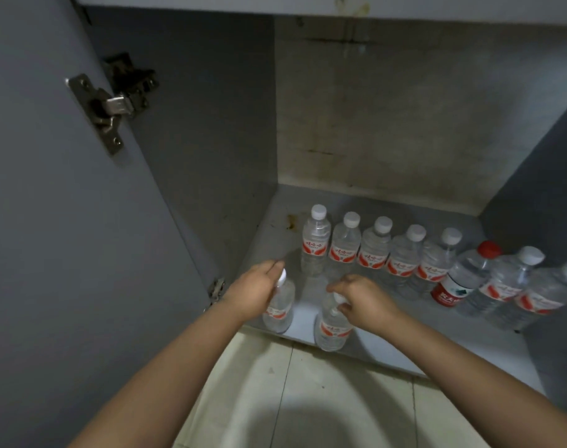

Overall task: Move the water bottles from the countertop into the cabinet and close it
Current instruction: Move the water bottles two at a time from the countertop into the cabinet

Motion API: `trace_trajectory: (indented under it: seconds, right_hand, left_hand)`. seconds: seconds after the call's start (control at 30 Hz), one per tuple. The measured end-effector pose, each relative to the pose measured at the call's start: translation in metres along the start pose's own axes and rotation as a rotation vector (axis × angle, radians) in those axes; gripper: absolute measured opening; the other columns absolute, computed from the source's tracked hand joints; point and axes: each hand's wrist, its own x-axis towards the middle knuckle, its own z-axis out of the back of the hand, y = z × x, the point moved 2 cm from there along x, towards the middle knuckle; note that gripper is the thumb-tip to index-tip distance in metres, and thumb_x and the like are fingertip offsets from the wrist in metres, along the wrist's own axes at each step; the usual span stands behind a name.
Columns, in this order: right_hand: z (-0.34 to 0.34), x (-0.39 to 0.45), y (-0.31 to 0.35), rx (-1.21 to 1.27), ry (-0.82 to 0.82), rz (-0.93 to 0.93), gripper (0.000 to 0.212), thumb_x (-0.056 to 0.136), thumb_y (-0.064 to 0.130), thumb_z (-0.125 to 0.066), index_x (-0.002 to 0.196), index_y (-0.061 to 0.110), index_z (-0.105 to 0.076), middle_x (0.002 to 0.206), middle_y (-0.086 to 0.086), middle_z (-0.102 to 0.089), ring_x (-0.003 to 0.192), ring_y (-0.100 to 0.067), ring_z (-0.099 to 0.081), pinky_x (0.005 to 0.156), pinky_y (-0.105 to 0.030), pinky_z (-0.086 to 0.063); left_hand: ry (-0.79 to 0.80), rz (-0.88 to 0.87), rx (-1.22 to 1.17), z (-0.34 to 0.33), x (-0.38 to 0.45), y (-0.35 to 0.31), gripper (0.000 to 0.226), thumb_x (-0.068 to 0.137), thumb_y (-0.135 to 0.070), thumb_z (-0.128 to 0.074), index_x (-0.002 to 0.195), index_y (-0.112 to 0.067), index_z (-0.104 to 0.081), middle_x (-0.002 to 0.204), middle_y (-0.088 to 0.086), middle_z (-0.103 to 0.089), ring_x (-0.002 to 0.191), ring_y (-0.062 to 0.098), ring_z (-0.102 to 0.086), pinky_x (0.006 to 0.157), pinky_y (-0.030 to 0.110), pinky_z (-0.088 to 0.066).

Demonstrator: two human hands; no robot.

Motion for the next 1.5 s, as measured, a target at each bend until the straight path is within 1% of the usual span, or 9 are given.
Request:
trace_trajectory:
  seconds: [0.1, 0.27, 0.43, 0.57, 0.8, 1.03, 1.2, 1.37, 1.5]
  right_hand:
    - [0.009, 0.01, 0.01, -0.008, 0.008, 0.016, 0.043, 0.091, 0.011, -0.056, 0.134, 0.014, -0.049, 0.135, -0.01, -0.053, 0.122, -0.025, -0.052, 0.102, -0.032, -0.044]
    - [0.023, 0.054, 0.03, -0.065, -0.027, 0.071, 0.029, 0.088, 0.013, -0.055, 0.116, 0.008, -0.06, 0.121, -0.015, -0.062, 0.111, -0.03, -0.058, 0.093, -0.036, -0.05]
    - [0.034, 0.1, 0.052, -0.189, -0.113, 0.093, 0.022, 0.089, 0.021, -0.056, 0.108, 0.01, -0.06, 0.12, -0.018, -0.062, 0.114, -0.032, -0.057, 0.089, -0.034, -0.048]
    - [0.039, 0.13, 0.056, -0.327, -0.231, 0.069, 0.029, 0.09, 0.022, -0.053, 0.117, 0.012, -0.058, 0.123, -0.016, -0.061, 0.118, -0.032, -0.055, 0.1, -0.038, -0.039]
    - [0.041, 0.156, 0.052, -0.422, -0.155, -0.058, 0.035, 0.093, 0.014, -0.049, 0.128, 0.012, -0.051, 0.132, -0.015, -0.053, 0.129, -0.033, -0.04, 0.116, -0.056, -0.013]
    - [0.033, 0.163, 0.051, -0.383, -0.207, -0.064, 0.038, 0.095, 0.012, -0.042, 0.133, 0.01, -0.045, 0.137, -0.019, -0.047, 0.13, -0.034, -0.039, 0.114, -0.051, -0.021]
    - [0.025, 0.165, 0.045, -0.308, -0.193, -0.061, 0.056, 0.097, 0.013, -0.038, 0.149, 0.014, -0.016, 0.155, -0.018, -0.018, 0.14, -0.034, -0.026, 0.118, -0.053, -0.01]
    - [0.031, 0.161, 0.037, -0.319, -0.227, 0.086, 0.054, 0.096, 0.005, -0.037, 0.147, 0.01, -0.021, 0.157, -0.014, -0.018, 0.142, -0.028, -0.026, 0.12, -0.04, -0.014]
    - [0.025, 0.161, 0.032, -0.287, -0.258, 0.111, 0.055, 0.097, 0.003, -0.035, 0.148, 0.007, -0.016, 0.158, -0.015, -0.014, 0.144, -0.029, -0.022, 0.121, -0.035, -0.013]
  left_hand:
    - [-0.05, 0.05, -0.073, 0.002, -0.006, 0.012, 0.05, 0.097, -0.012, -0.043, 0.144, -0.006, -0.029, 0.145, 0.013, -0.04, 0.133, 0.027, -0.039, 0.107, 0.031, -0.035]
    - [-0.072, 0.168, -0.002, 0.006, -0.009, 0.026, 0.043, 0.097, -0.011, -0.039, 0.139, -0.004, -0.031, 0.139, 0.014, -0.04, 0.129, 0.029, -0.04, 0.103, 0.032, -0.035]
    - [-0.04, 0.33, -0.017, 0.007, -0.009, 0.045, 0.042, 0.098, -0.004, -0.035, 0.139, -0.001, -0.028, 0.139, 0.018, -0.037, 0.12, 0.035, -0.052, 0.097, 0.038, -0.042]
    - [-0.058, 0.374, -0.004, 0.001, -0.008, 0.049, 0.047, 0.098, -0.001, -0.033, 0.143, -0.001, -0.018, 0.145, 0.017, -0.029, 0.116, 0.036, -0.055, 0.091, 0.039, -0.046]
    - [-0.09, 0.406, -0.053, -0.01, -0.008, 0.052, 0.052, 0.101, -0.006, -0.03, 0.148, -0.004, -0.009, 0.152, 0.014, -0.018, 0.117, 0.036, -0.055, 0.093, 0.039, -0.045]
    - [-0.097, 0.378, -0.038, -0.01, -0.002, 0.046, 0.05, 0.101, -0.007, -0.028, 0.148, -0.006, -0.009, 0.153, 0.011, -0.016, 0.121, 0.031, -0.053, 0.095, 0.036, -0.044]
    - [-0.073, 0.362, -0.007, -0.004, 0.002, 0.043, 0.048, 0.101, -0.007, -0.029, 0.147, -0.007, -0.014, 0.146, 0.013, -0.027, 0.119, 0.032, -0.054, 0.095, 0.037, -0.044]
    - [-0.063, 0.39, -0.031, 0.008, 0.019, 0.046, 0.04, 0.099, -0.003, -0.031, 0.139, -0.003, -0.026, 0.138, 0.018, -0.035, 0.116, 0.036, -0.055, 0.094, 0.041, -0.045]
    - [-0.076, 0.408, -0.066, 0.026, 0.051, 0.049, 0.048, 0.098, 0.001, -0.03, 0.144, -0.001, -0.017, 0.146, 0.02, -0.026, 0.124, 0.036, -0.049, 0.102, 0.039, -0.041]
